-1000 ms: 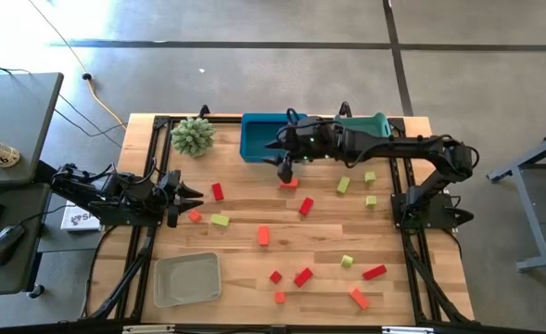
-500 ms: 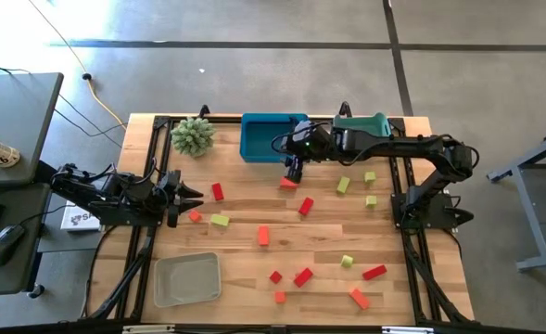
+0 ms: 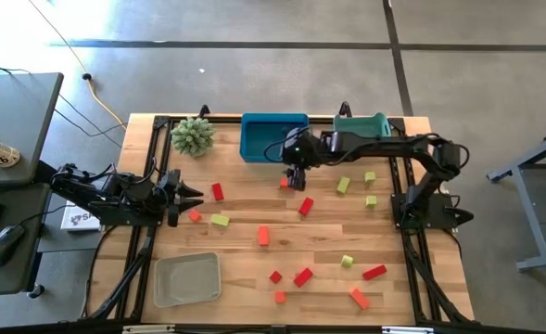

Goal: Sort & place blocks by color
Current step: Put the orange block into the green bin

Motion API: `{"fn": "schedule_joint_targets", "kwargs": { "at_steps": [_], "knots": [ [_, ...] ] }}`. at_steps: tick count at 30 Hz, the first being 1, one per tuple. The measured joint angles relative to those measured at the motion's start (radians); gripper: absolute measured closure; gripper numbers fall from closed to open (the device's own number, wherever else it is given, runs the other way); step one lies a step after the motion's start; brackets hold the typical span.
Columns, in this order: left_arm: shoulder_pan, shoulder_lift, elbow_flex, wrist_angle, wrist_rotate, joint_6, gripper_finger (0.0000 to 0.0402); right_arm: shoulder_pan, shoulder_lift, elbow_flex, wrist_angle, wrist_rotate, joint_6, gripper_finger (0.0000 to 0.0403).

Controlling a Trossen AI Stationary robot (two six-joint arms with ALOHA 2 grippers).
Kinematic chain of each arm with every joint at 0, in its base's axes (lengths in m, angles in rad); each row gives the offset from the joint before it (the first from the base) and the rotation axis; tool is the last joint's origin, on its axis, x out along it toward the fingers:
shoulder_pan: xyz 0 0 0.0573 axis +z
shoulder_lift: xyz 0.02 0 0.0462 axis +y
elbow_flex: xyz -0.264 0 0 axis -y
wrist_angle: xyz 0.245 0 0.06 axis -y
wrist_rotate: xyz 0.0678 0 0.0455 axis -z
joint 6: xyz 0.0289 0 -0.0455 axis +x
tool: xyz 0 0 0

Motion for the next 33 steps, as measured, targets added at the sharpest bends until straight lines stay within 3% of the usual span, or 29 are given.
{"fn": "schedule_joint_targets", "kwargs": {
  "at_steps": [7, 33],
  "knots": [
    [0.000, 0.000, 0.000, 0.000, -0.004, 0.001, 0.0277, -0.001, 0.081, 0.000, 0.001, -0.055, 0.001, 0.0182],
    [0.000, 0.000, 0.000, -0.002, -0.004, 0.002, 0.0277, 0.001, 0.292, -0.001, -0.027, -0.056, 0.111, 0.0187]
  ]
}}
